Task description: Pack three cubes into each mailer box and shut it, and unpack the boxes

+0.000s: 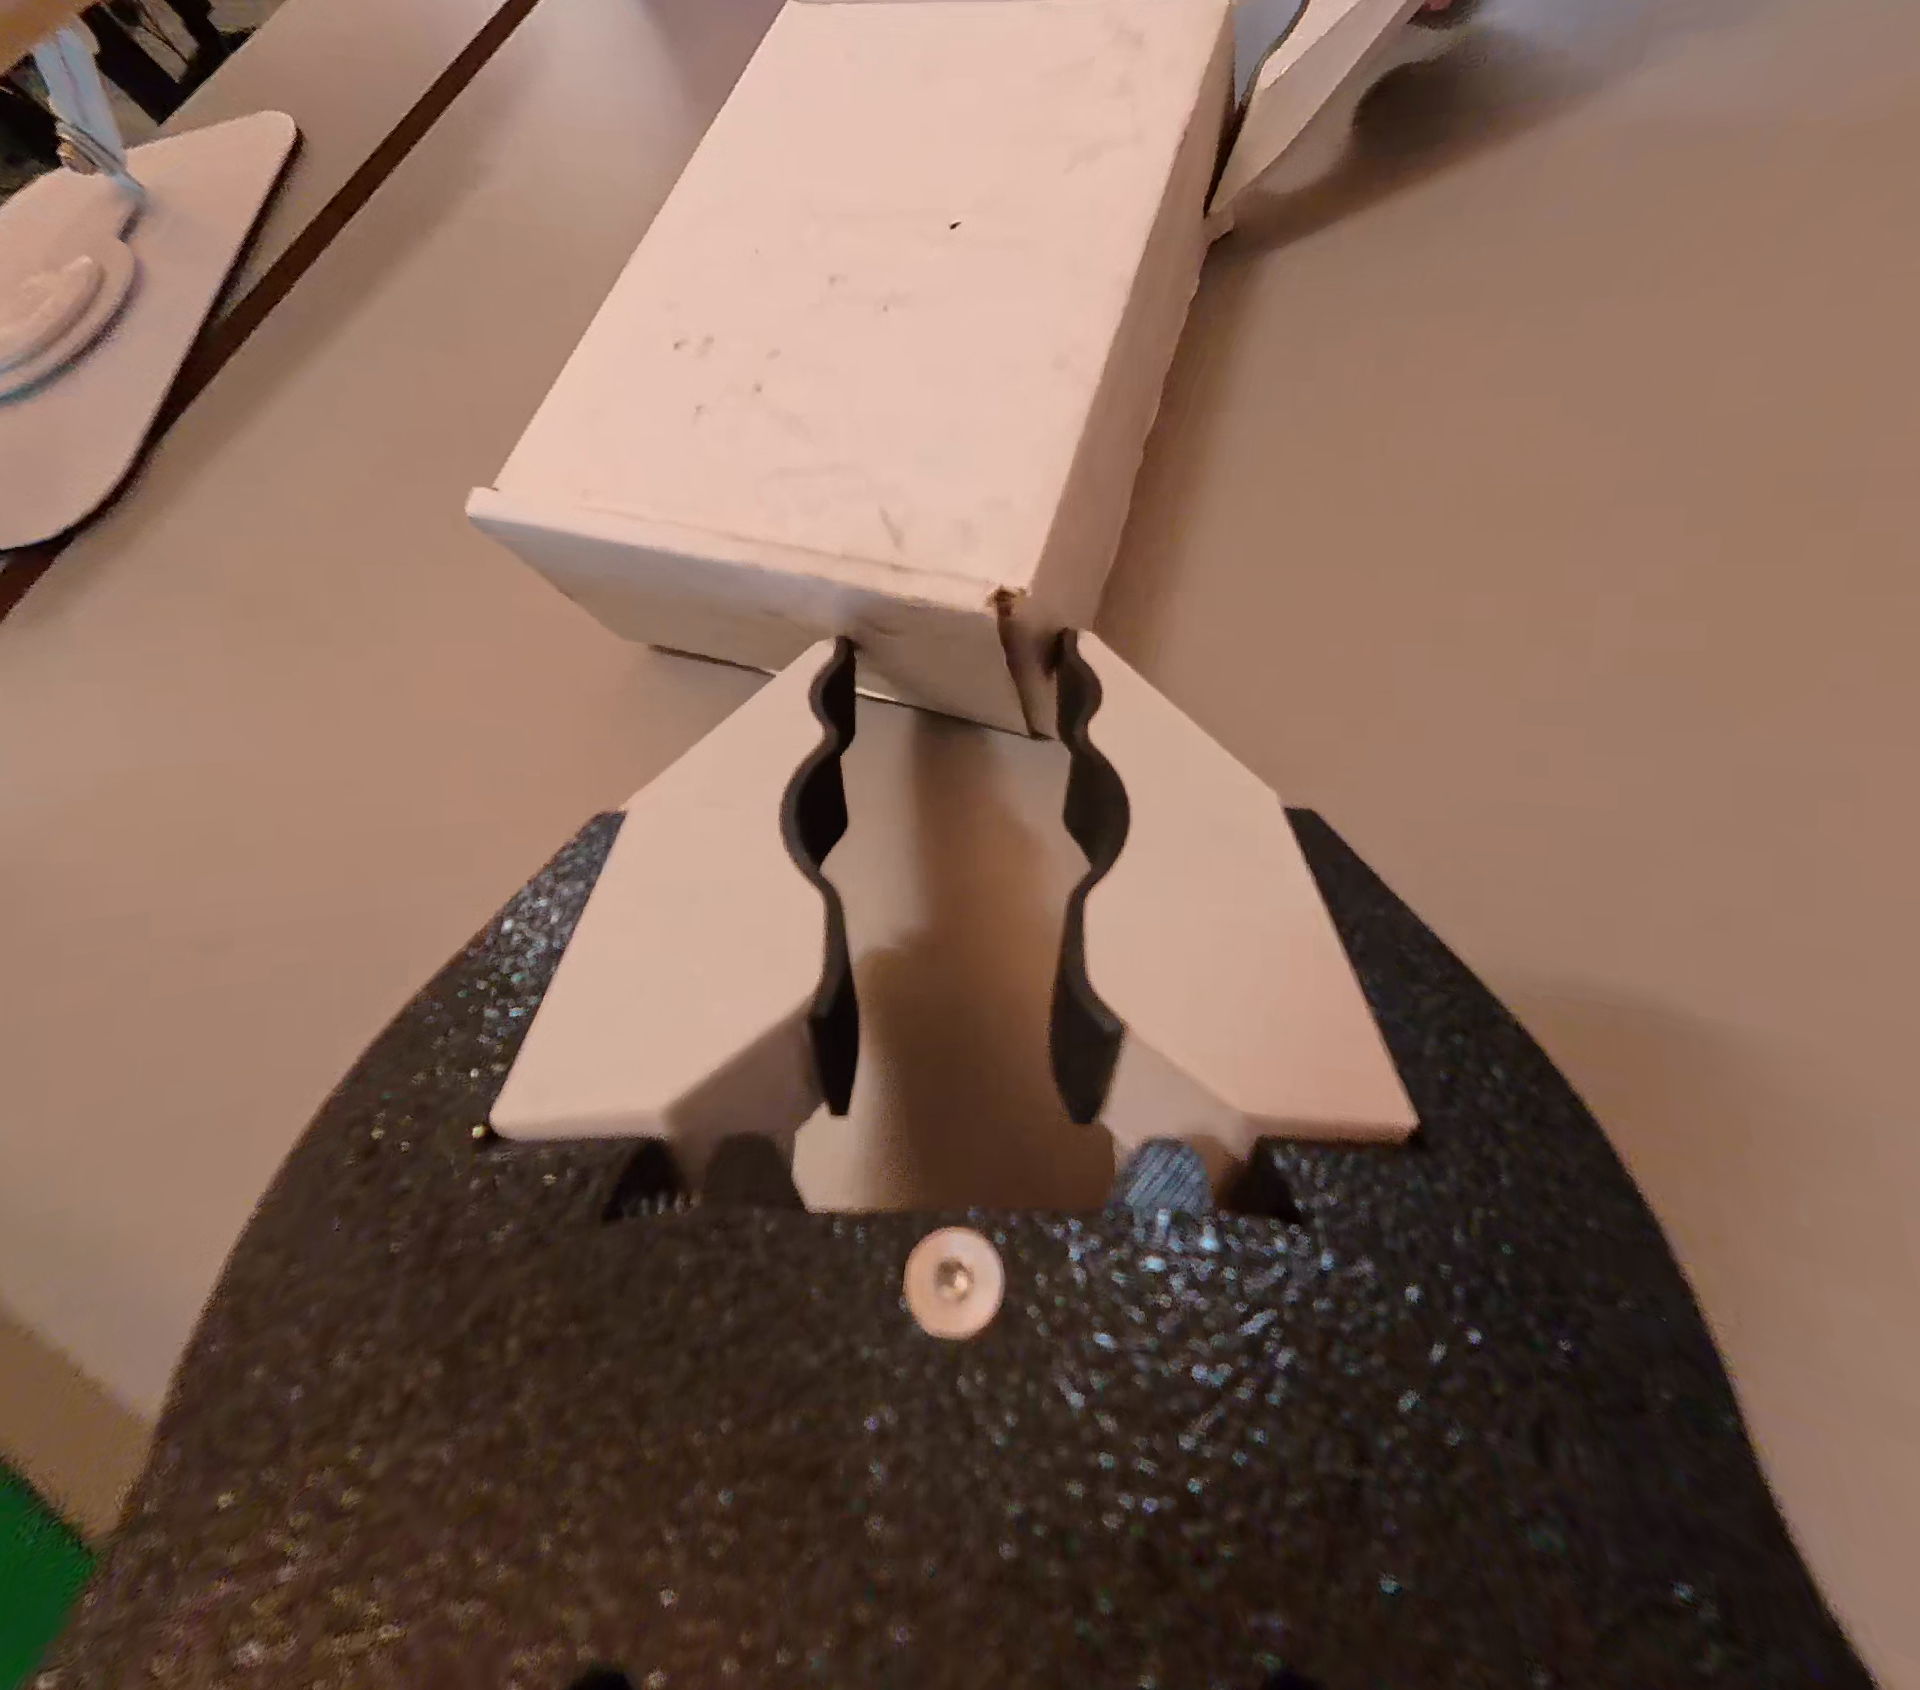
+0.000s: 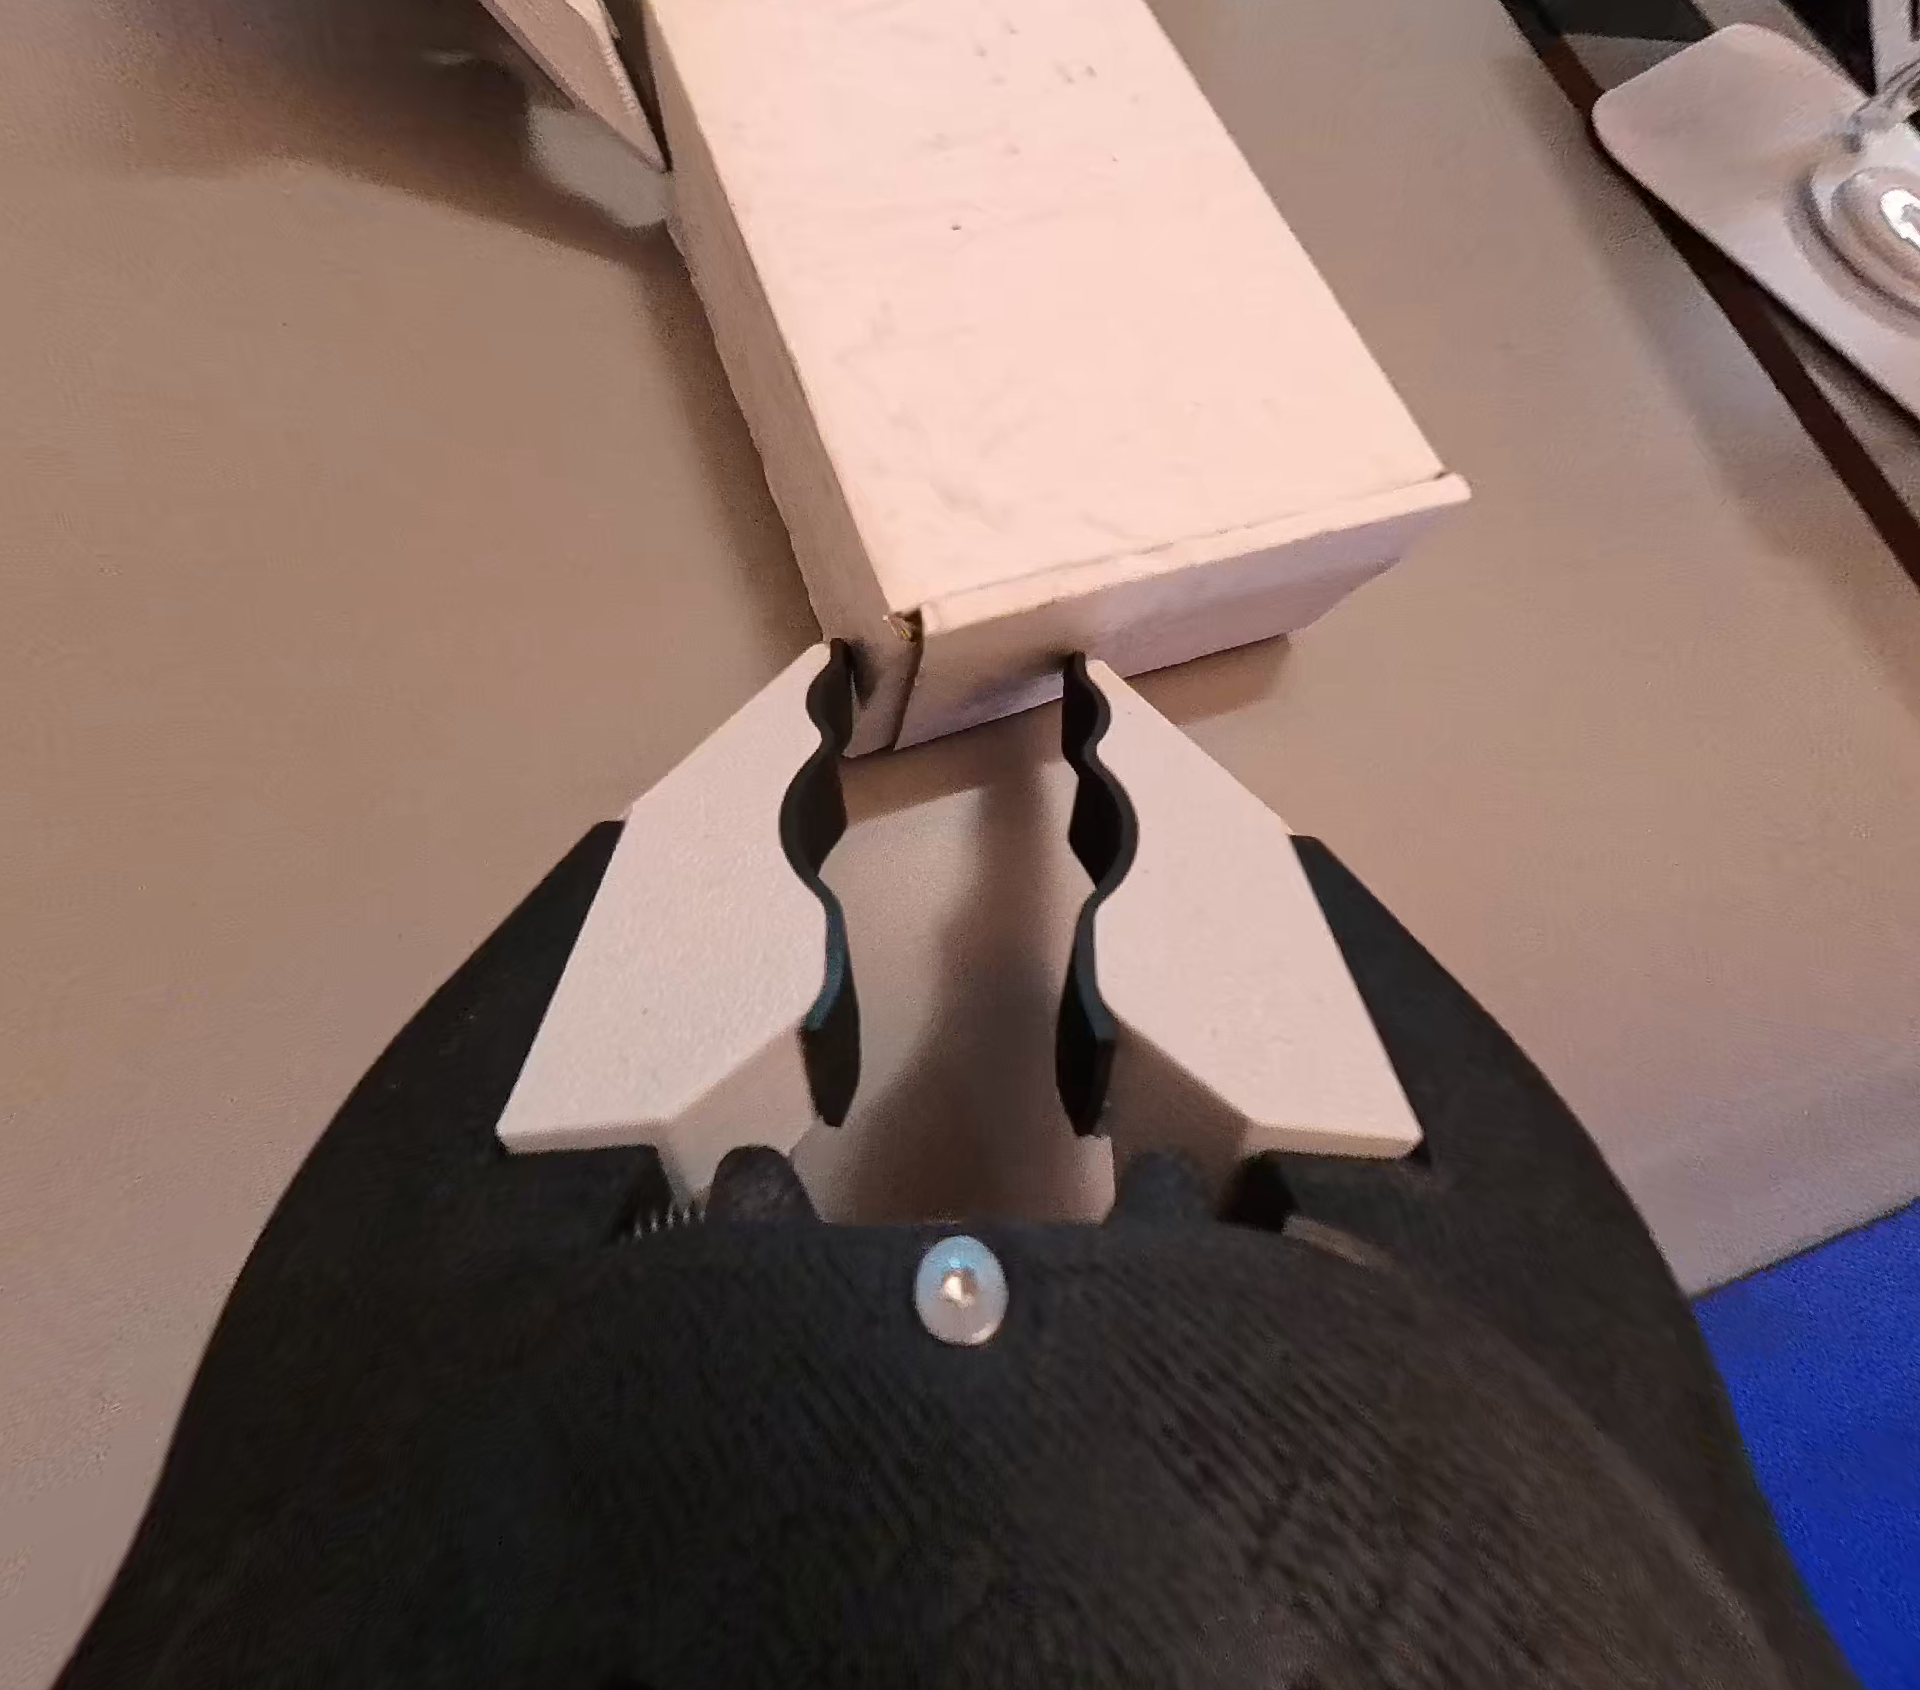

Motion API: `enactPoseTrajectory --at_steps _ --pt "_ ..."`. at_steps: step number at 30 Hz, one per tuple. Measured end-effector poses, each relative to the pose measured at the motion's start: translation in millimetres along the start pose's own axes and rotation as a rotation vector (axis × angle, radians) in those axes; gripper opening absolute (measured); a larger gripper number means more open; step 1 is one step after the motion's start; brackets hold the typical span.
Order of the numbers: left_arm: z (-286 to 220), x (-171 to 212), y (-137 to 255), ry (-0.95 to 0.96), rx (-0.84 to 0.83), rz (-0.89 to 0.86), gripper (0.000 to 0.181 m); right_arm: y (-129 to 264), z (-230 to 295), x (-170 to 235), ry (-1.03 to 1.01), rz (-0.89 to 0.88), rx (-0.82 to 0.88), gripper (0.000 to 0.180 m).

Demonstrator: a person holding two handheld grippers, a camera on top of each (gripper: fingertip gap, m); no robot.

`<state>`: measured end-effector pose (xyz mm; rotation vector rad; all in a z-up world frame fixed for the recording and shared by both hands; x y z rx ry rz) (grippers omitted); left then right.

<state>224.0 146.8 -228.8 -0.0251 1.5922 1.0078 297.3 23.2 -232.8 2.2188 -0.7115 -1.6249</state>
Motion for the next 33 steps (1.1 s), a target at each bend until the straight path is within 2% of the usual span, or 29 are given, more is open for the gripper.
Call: enactPoseTrajectory --at_steps 5,6,8,9,10,11,12,13,17,22,27,28,30,33 --pt "4 1 -2 0.034 -0.011 0.005 0.04 -1 -2 1 -0.023 0.01 0.015 0.044" --pt "4 3 -3 0.036 -0.008 0.019 0.045 -1 -1 2 -0.013 0.014 0.014 0.046" --pt "0 6 -8 0.024 0.014 0.057 0.069 0 7 3 0.036 0.009 -0.015 0.057" --pt "0 8 -9 0.022 0.017 0.075 0.07 1 9 4 0.052 0.009 -0.024 0.057" --pt "1 10 -10 0.018 0.009 0.088 0.068 0 9 6 0.064 0.02 -0.023 0.053" --pt "4 10 -10 0.007 -0.011 0.095 0.06 -1 8 9 0.074 0.038 -0.016 0.041" --pt "8 10 -9 -0.006 -0.039 0.097 0.047 -2 7 9 0.069 0.038 -0.013 0.04" --pt "10 10 -8 -0.014 -0.044 0.094 0.044 -3 5 9 0.066 0.04 -0.005 0.04" --pt "9 9 -7 0.026 0.009 0.068 0.04 -5 3 8 0.046 0.052 0.008 0.041" --pt "11 10 -8 -0.023 -0.031 0.094 0.033 -8 -1 9 0.069 0.077 0.018 0.031" --pt "13 11 -8 -0.001 -0.044 0.096 0.037 -9 -2 9 0.003 0.099 0.017 0.032" --pt "13 11 -9 0.003 -0.041 0.098 0.041 -9 -2 8 -0.002 0.103 0.024 0.046" --pt "11 12 -7 0.02 -0.046 0.094 0.071 -5 -4 3 0.018 0.135 0.088 0.075" --pt "11 10 1 0.049 -0.058 0.047 0.083 10 -16 -25 0.1 0.16 0.203 0.116"
Point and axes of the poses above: each gripper's, where its closed fingertips meet, y back along the fingers, x out of its underside, z = x × y across the jaws, the point moved 1 cm from there along y, back along the fingers, and after that the axes turned 14 degrees about x, right-handed, at the moved point
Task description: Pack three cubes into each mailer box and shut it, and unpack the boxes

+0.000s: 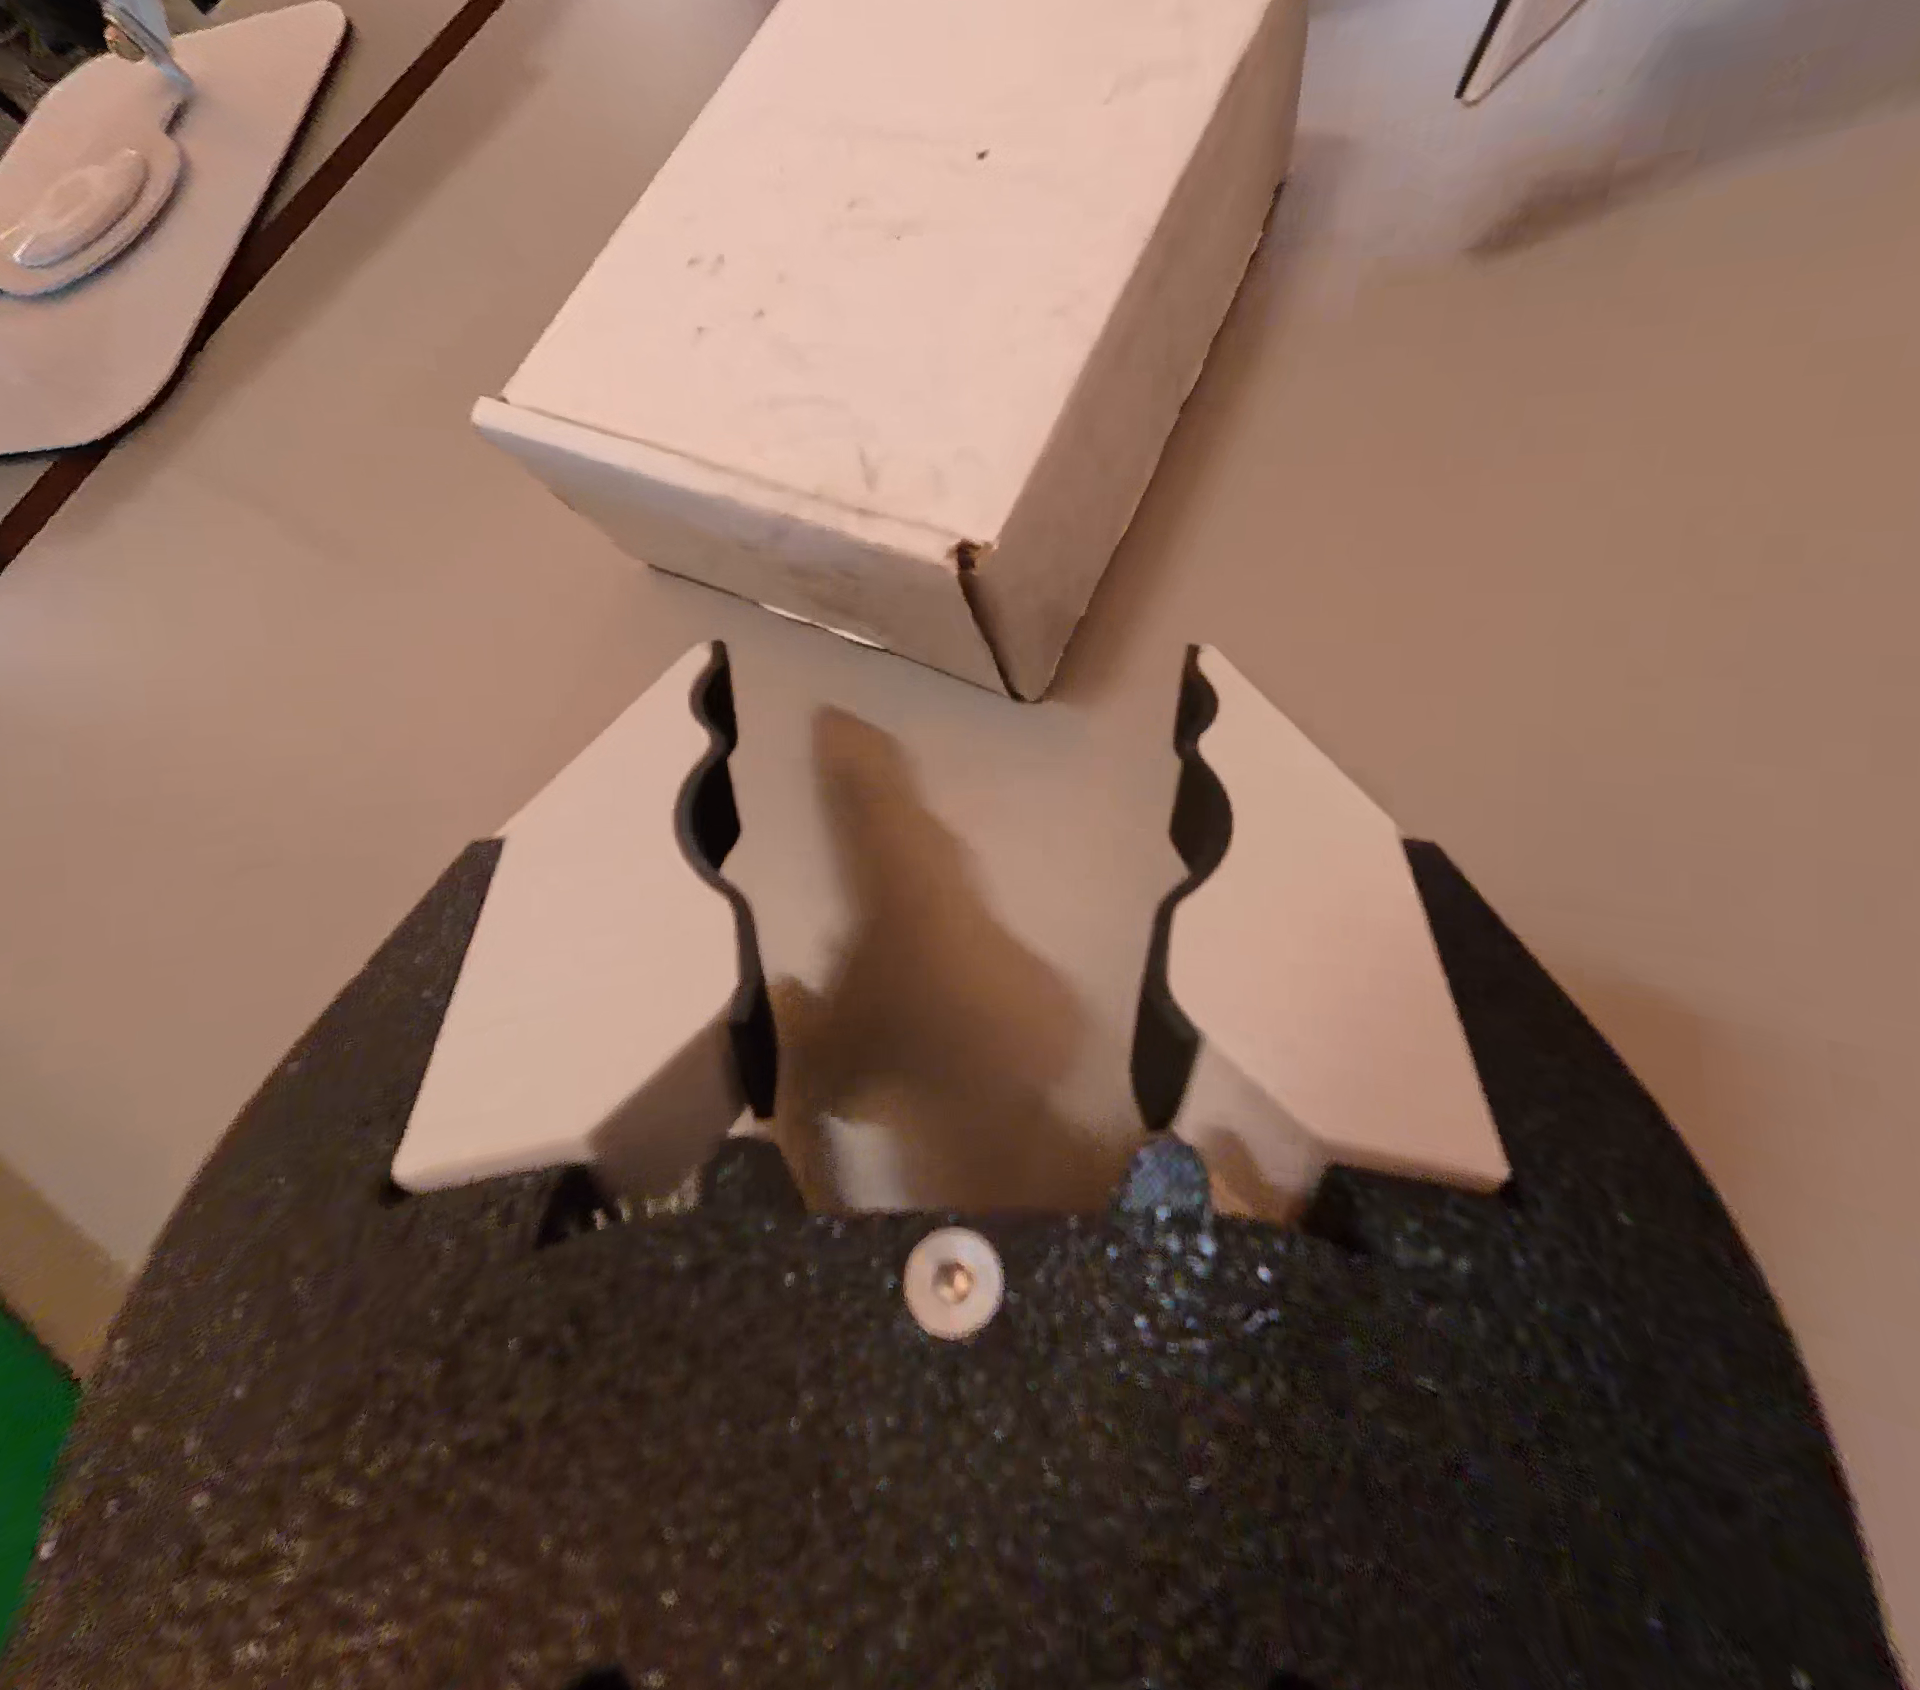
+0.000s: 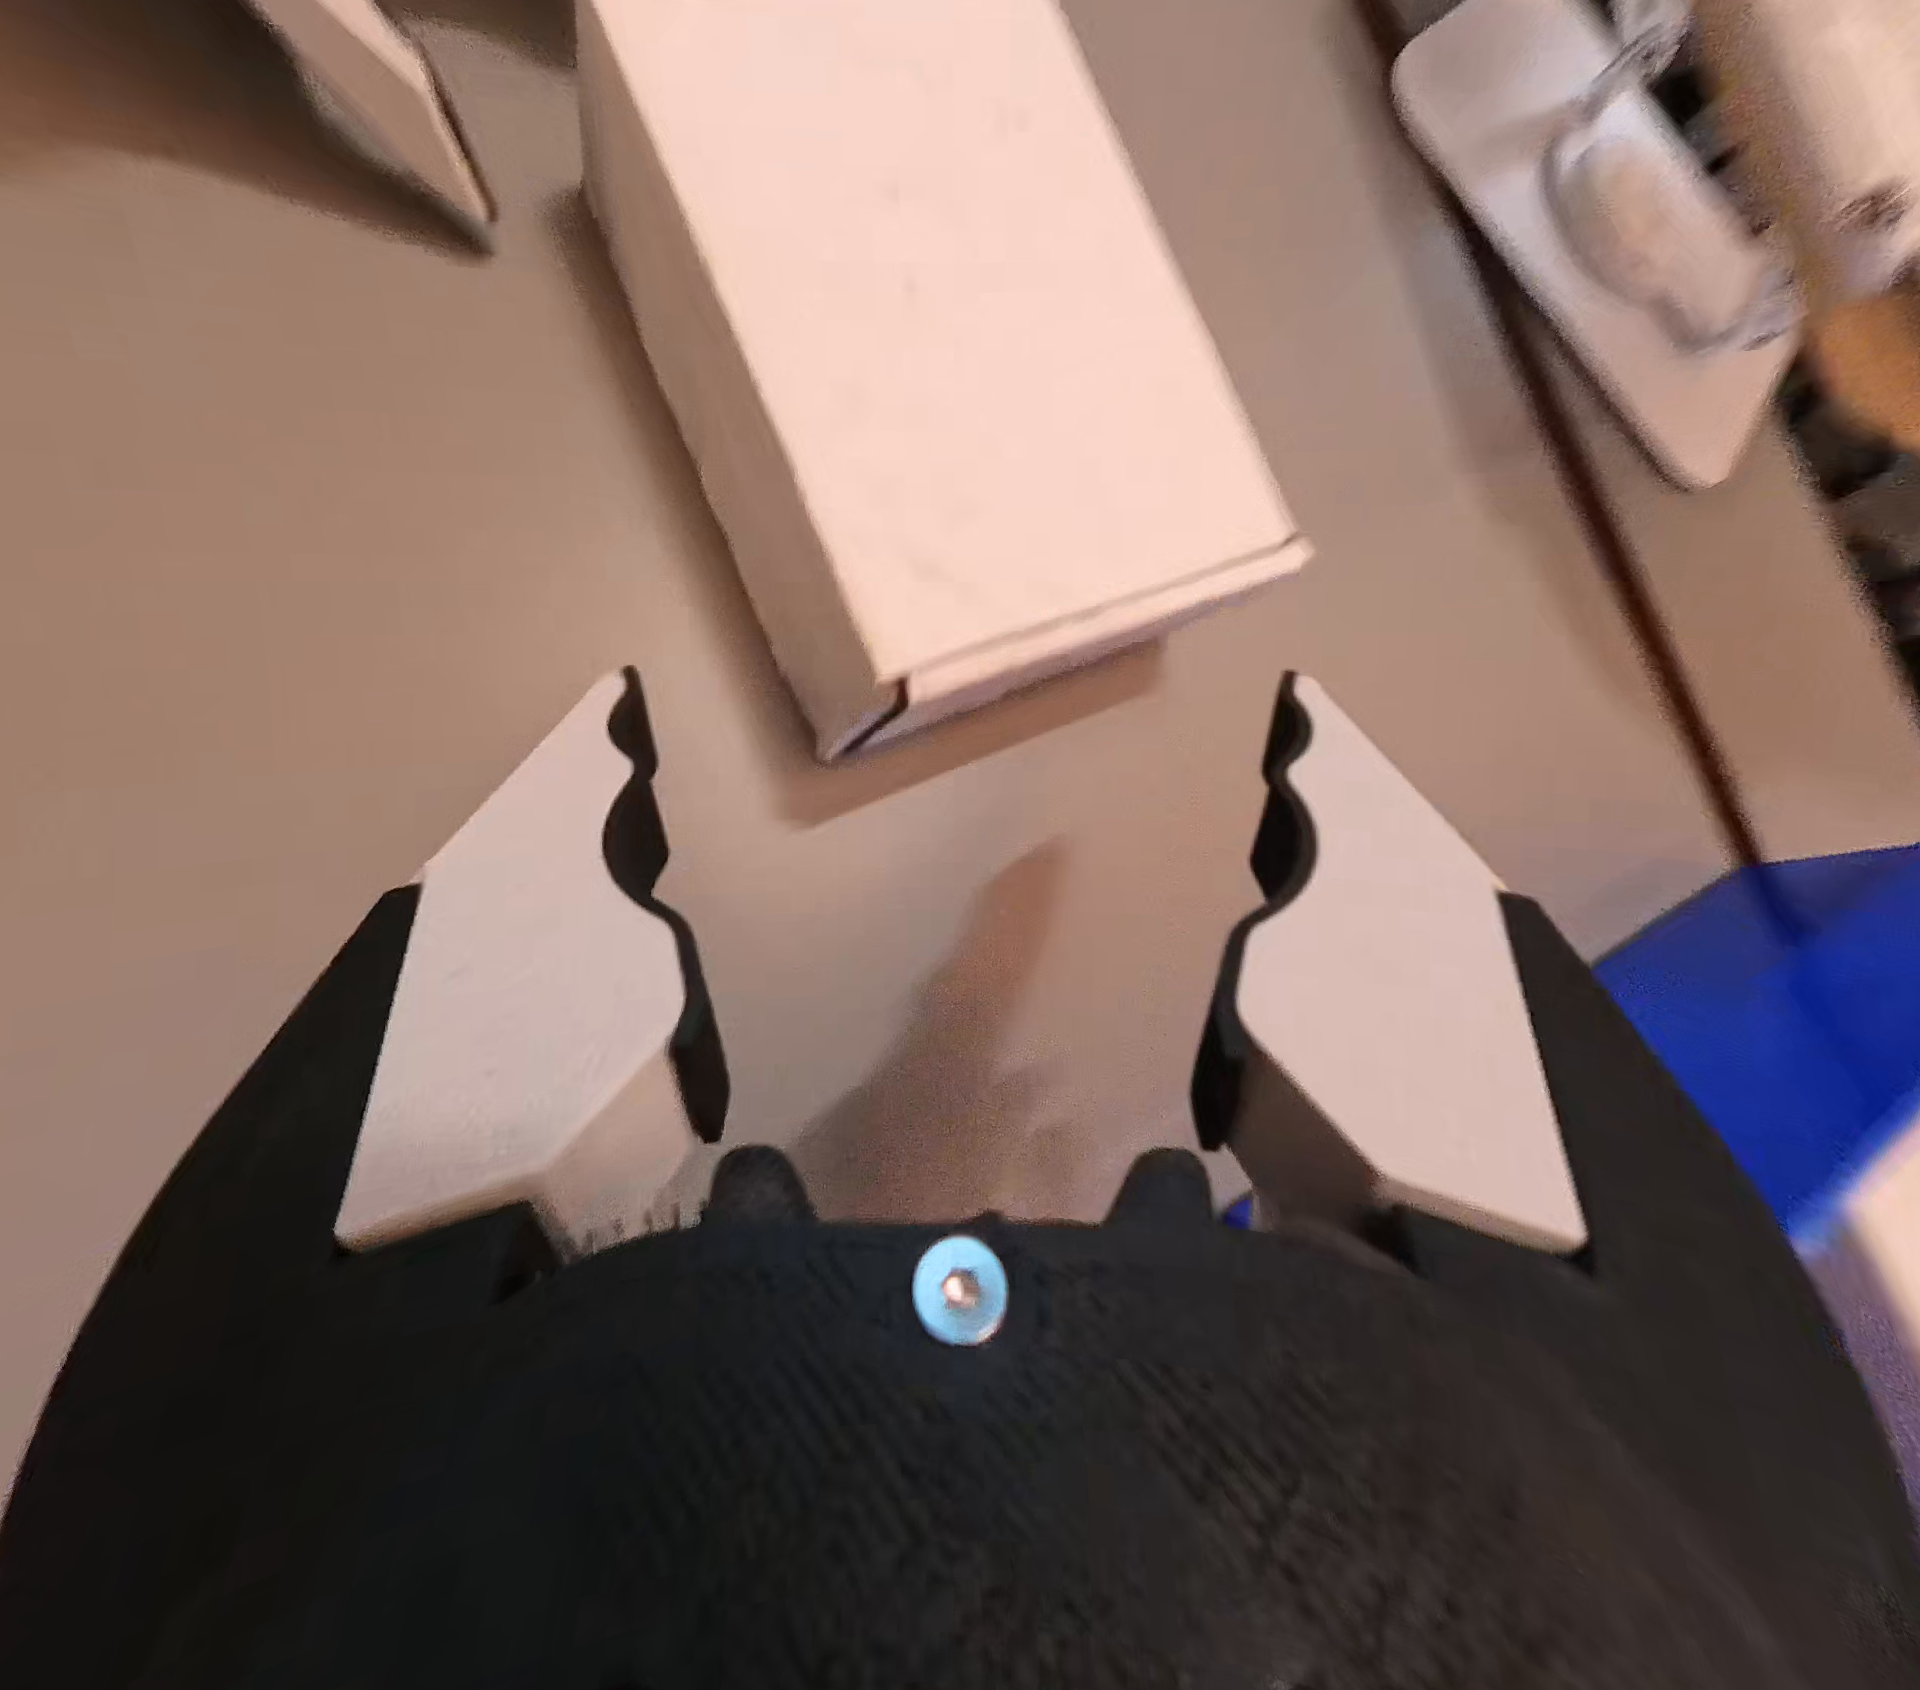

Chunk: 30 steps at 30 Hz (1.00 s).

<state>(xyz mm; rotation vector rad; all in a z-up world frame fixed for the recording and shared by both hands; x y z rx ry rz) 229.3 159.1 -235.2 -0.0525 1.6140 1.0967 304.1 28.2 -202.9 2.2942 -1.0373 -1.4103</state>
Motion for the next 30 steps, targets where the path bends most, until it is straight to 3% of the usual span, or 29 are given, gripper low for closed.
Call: enactPoseTrajectory --at_steps 2,5,9,12,15,20,26,30 --pt "-2 -3 5 0.027 0.016 -0.045 0.085 2 -6 -30 0.026 -0.028 0.006 0.127" --pt "-4 -5 11 0.054 0.03 -0.085 0.088 -19 5 -48 0.138 0.043 -0.118 0.129" --pt "-5 -8 16 0.042 0.023 -0.12 0.09 -59 9 -48 0.249 0.219 -0.224 0.121" --pt "-3 -6 18 0.071 0.027 -0.13 0.09 -75 19 -56 0.26 0.25 -0.341 0.131" --pt "-3 -4 18 0.079 0.029 -0.119 0.091 -77 31 -44 0.301 0.349 -0.451 0.126" --pt "-4 -2 18 0.07 0.021 -0.104 0.09 -63 23 -38 0.428 0.39 -0.467 0.127" --pt "-4 -1 17 0.069 0.016 -0.093 0.091 1 -109 -56 0.408 0.289 -0.245 0.127" --pt "-6 1 15 0.062 0.026 -0.07 0.092 36 -225 -13 0.483 0.423 -0.026 0.127"
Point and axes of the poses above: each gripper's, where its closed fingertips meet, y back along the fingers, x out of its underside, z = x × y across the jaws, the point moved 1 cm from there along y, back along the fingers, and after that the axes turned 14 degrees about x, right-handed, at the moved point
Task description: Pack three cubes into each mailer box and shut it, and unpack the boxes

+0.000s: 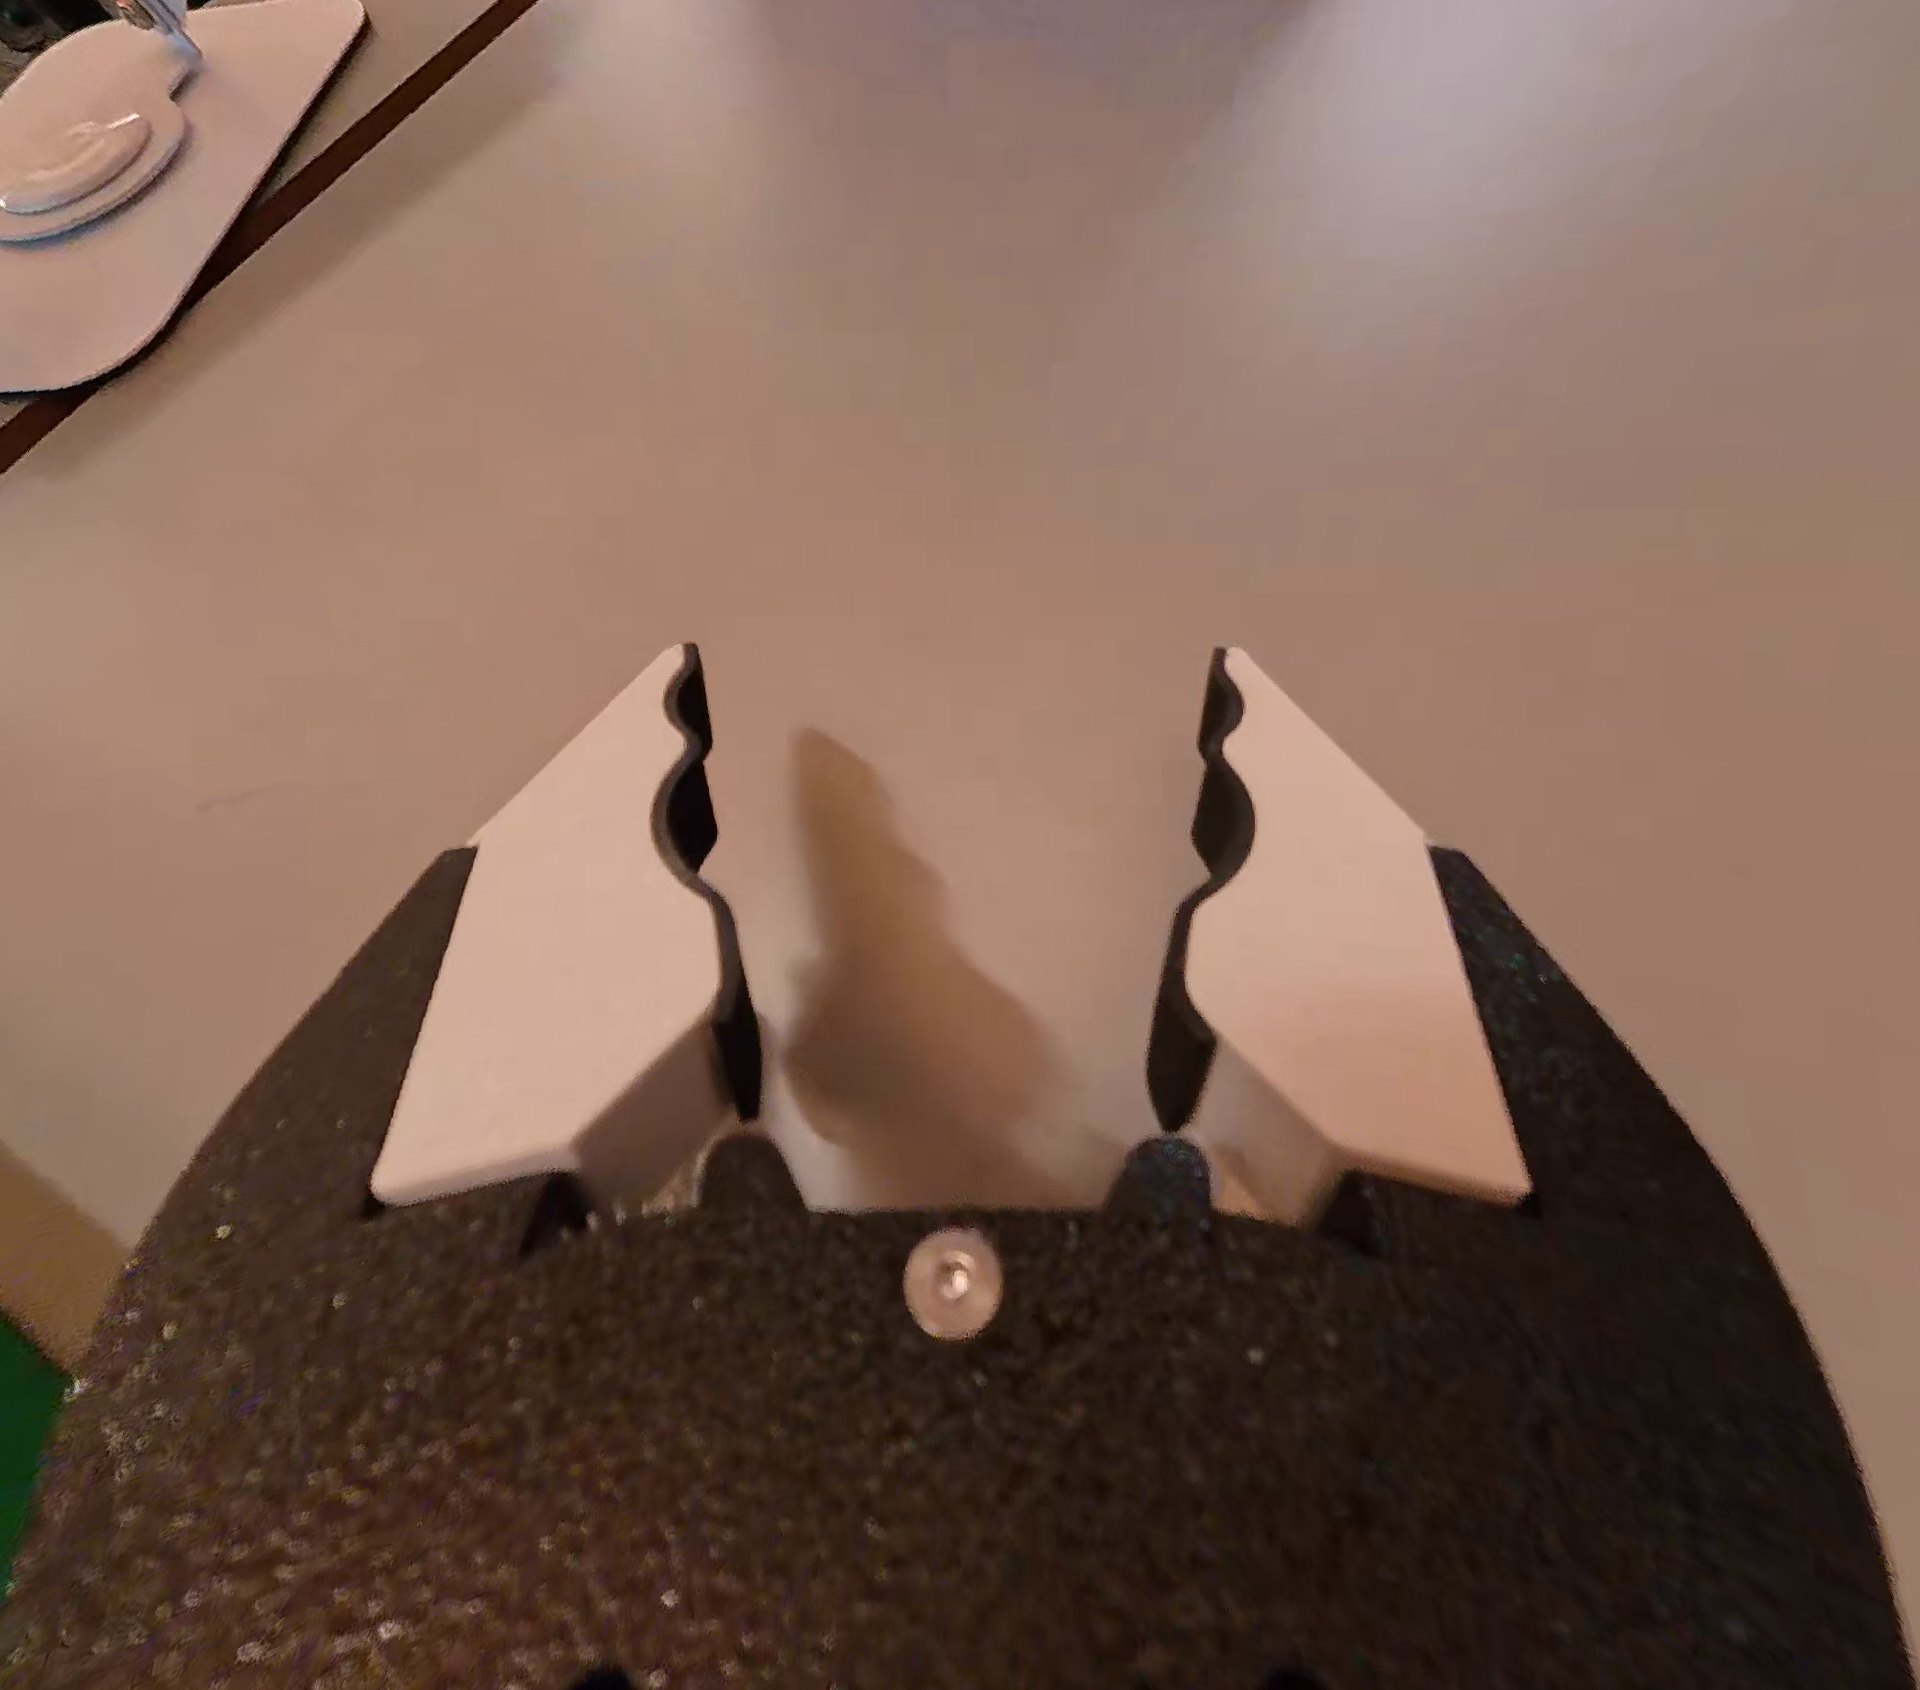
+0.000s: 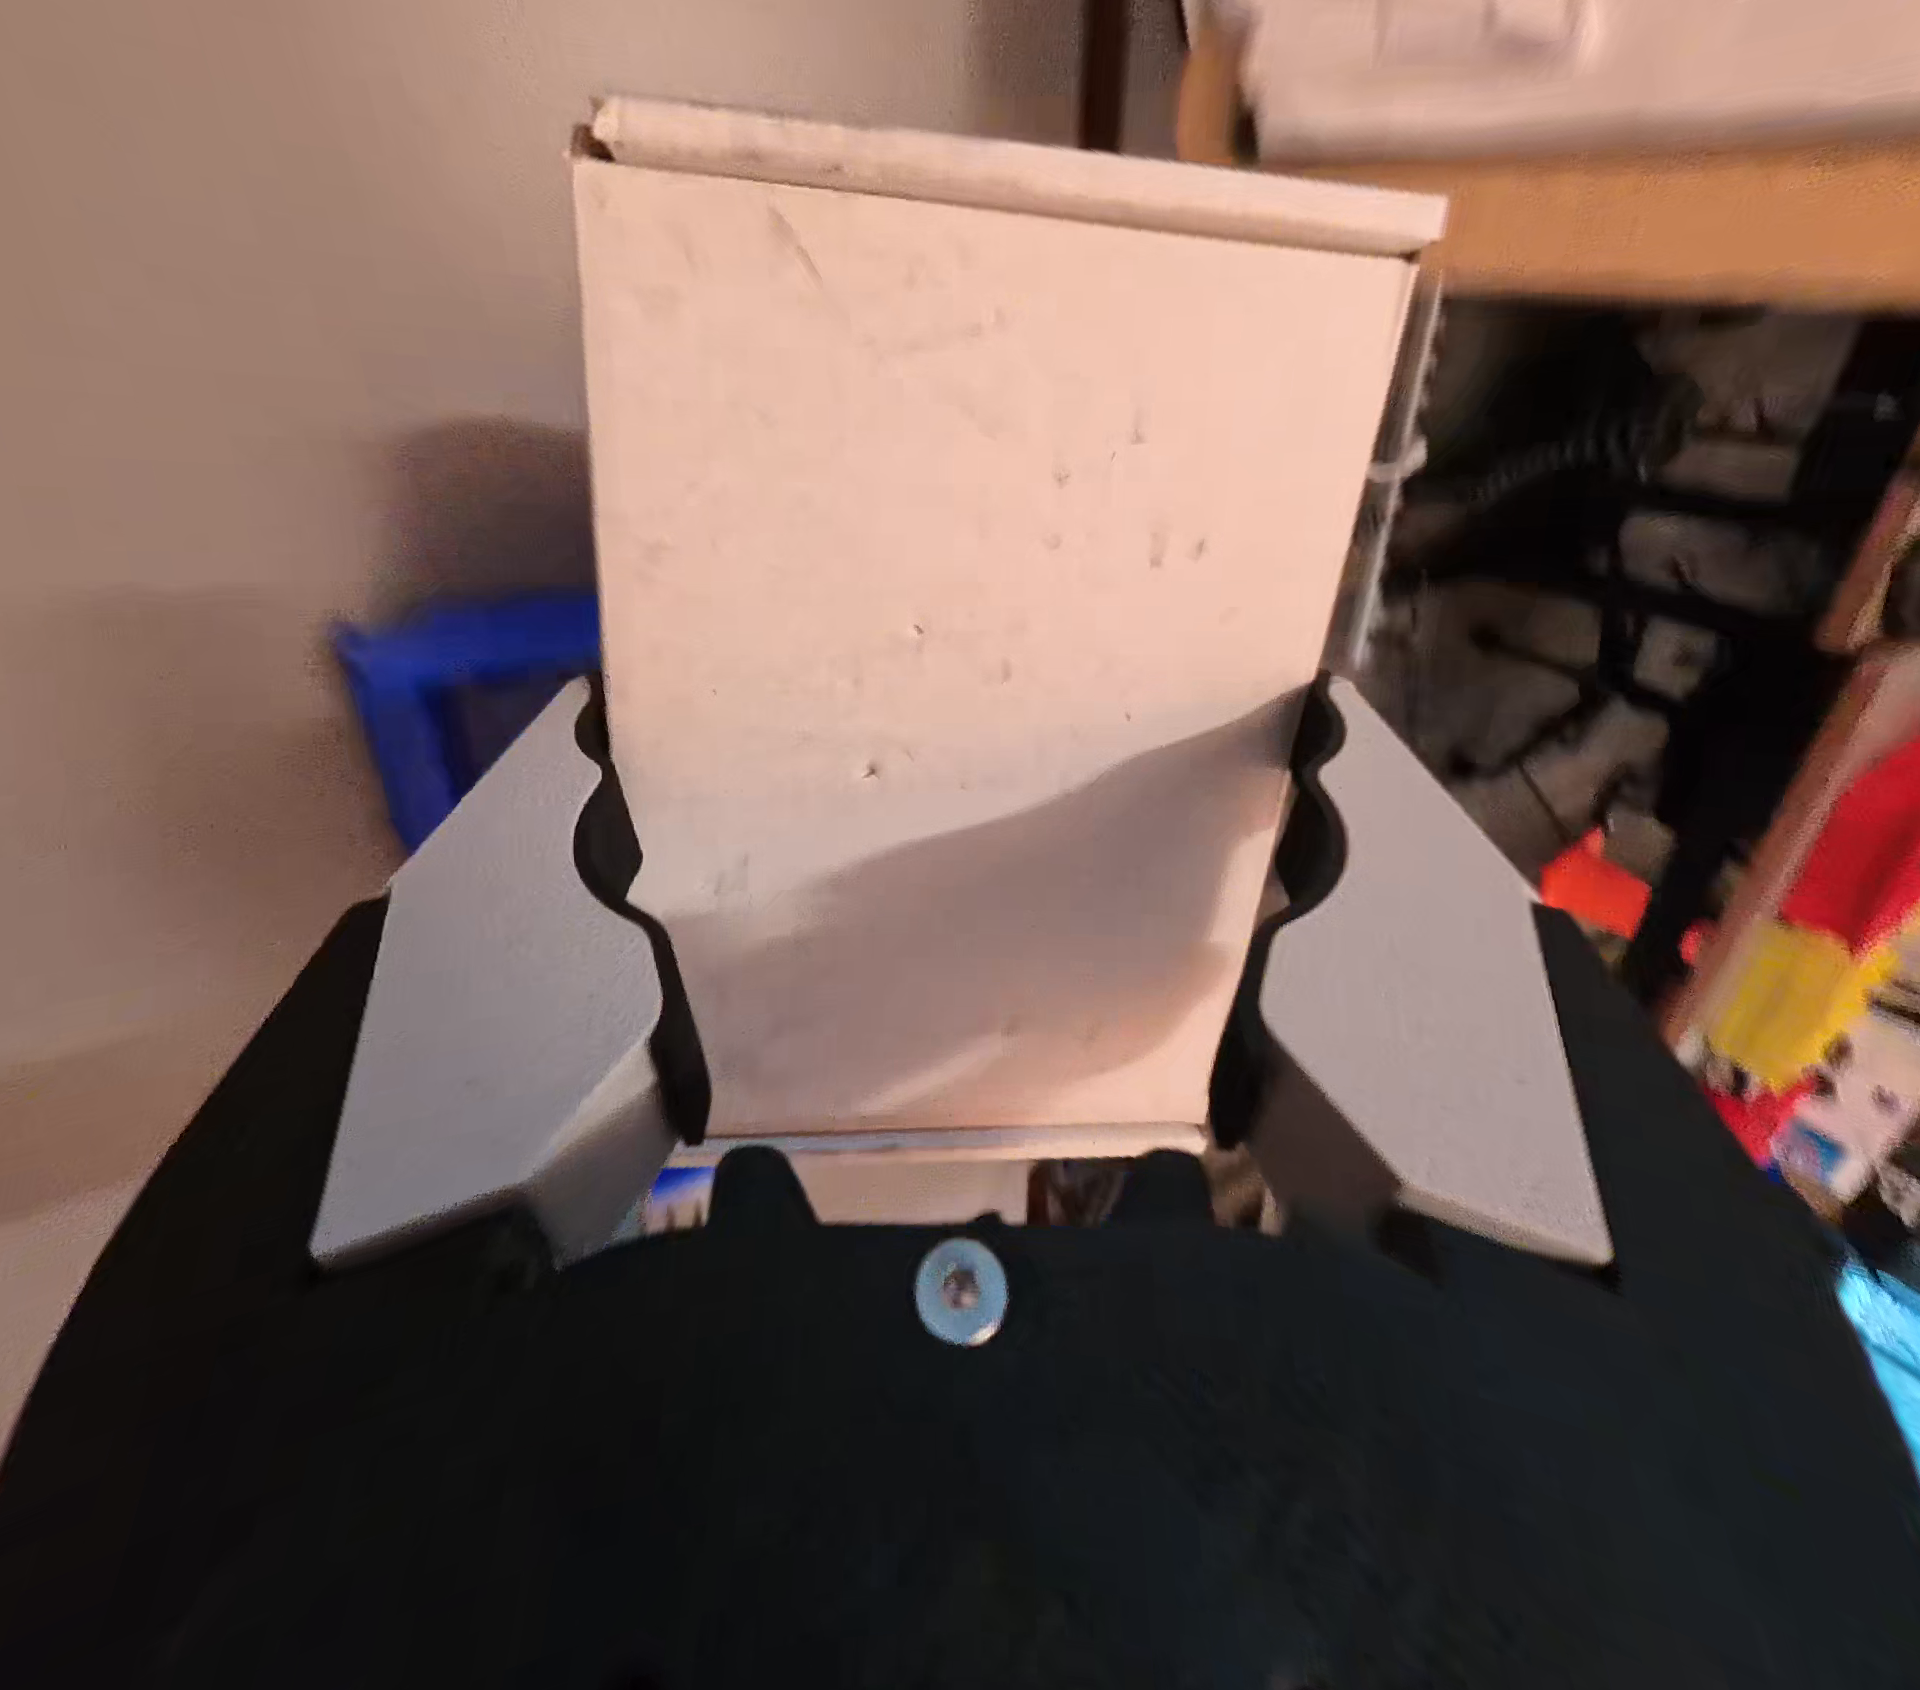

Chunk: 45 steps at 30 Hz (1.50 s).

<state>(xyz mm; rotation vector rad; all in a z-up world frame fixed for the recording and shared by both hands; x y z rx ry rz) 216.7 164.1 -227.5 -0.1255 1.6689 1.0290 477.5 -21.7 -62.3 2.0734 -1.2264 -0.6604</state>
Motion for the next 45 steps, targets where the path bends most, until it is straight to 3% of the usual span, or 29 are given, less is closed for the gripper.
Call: enactPoseTrajectory --at_steps 3,6,12,16,20,25,28,33,37,42,45 --pt "1 1 -1 0.006 -0.001 0.007 0.092 -21 -20 70 -0.008 0.113 0.004 0.127" --pt "1 2 -1 0.018 0.003 0.013 0.092 -46 -18 105 -0.081 0.127 -0.044 0.127" --pt "2 1 -1 0.063 0.039 -0.007 0.091 -94 -2 116 -0.05 0.105 -0.178 0.127" --pt "0 8 -8 0.088 0.086 0.052 0.09 -130 17 127 0.053 0.219 -0.226 0.132" --pt "-6 16 -16 0.063 0.112 0.134 0.092 -144 7 140 0.1 0.366 -0.117 0.149" --pt "-5 13 -20 0.103 0.121 0.127 0.093 -101 -16 142 0.058 0.315 0.062 0.137" --pt "-15 -32 -35 0.164 0.146 -0.058 0.089 -46 -15 153 -0.152 0.294 0.251 0.128" --pt "-24 -123 -95 0.165 0.073 -0.225 0.086 43 76 174 -0.608 0.201 0.545 0.103" --pt "-21 -182 -161 0.214 -0.012 -0.245 0.085 78 176 173 -1.094 0.112 0.665 0.088" --pt "-7 -232 -220 0.13 -0.246 -0.245 0.082 107 233 191 -1.251 0.137 0.708 0.09" --pt "5 -226 -246 0.18 -0.31 -0.145 0.05 136 221 201 -1.264 0.096 0.828 0.09"
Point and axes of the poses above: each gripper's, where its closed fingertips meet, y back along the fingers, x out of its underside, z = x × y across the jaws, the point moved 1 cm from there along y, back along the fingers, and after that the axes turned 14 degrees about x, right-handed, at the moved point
